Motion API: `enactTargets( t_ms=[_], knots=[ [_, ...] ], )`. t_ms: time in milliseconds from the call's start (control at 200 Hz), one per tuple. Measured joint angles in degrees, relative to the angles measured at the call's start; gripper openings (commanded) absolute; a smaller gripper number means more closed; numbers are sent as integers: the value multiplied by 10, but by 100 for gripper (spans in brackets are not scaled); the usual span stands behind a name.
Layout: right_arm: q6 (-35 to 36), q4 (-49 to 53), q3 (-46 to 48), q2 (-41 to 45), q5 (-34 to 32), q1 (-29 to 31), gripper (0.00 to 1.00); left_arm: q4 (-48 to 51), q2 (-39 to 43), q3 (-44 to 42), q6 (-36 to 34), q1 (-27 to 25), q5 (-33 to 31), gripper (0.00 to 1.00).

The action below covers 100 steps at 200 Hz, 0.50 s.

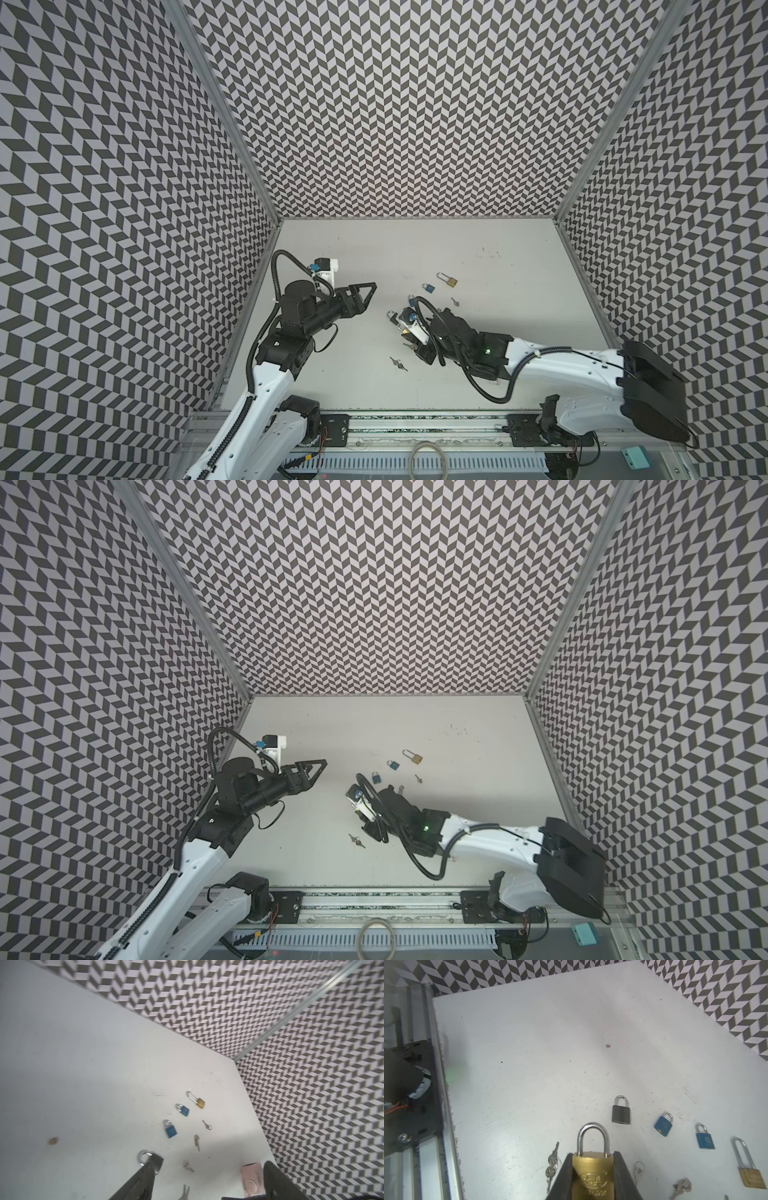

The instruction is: Lock with the key

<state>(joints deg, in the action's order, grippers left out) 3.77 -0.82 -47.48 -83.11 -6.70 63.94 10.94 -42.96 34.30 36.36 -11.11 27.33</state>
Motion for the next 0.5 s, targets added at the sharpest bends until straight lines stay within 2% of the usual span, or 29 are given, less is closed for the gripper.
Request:
enactTargets(
  t_ms=[300,501],
  knots=[
    [-83,57,-136,-175,19,0,0,44,44,-51,2,113,3,84],
    [-112,116,-202,-247,20,-5,0,63,52,-51,-4,130,-35,90]
  ],
)
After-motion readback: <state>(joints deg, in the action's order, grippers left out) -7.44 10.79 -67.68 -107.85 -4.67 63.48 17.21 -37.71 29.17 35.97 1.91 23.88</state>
